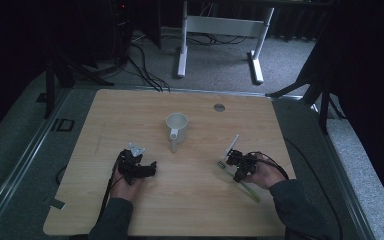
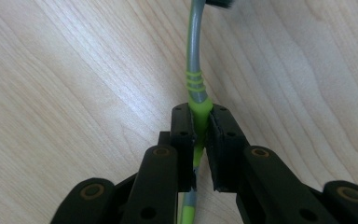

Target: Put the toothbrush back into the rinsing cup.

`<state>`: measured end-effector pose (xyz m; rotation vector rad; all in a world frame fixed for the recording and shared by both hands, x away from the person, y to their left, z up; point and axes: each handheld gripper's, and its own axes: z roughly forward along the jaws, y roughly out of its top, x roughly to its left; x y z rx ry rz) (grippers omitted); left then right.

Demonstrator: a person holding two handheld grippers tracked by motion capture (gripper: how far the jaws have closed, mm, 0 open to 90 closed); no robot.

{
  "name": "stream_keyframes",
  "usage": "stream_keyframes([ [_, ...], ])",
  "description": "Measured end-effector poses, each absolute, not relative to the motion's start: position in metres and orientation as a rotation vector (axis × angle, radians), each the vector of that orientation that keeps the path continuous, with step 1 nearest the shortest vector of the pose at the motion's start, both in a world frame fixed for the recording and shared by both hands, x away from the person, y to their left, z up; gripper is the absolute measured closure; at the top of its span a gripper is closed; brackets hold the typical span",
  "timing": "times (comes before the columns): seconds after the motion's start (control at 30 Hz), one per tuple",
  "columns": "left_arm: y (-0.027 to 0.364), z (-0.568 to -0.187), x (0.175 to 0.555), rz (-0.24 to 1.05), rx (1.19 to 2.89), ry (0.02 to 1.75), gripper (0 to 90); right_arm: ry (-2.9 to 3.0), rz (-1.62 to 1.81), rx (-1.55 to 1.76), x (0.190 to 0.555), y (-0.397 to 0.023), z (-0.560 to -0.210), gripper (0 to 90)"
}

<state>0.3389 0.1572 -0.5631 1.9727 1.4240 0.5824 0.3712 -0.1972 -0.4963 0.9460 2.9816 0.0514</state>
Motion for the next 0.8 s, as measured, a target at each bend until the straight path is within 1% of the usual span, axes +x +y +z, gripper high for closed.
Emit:
stream_keyframes([
  [0.8,0.157,-0.563,0.339,0.582,1.972,1.424,14.6,2.927,0.250,0.917,0.372,-0.192,-0.470,81.4],
])
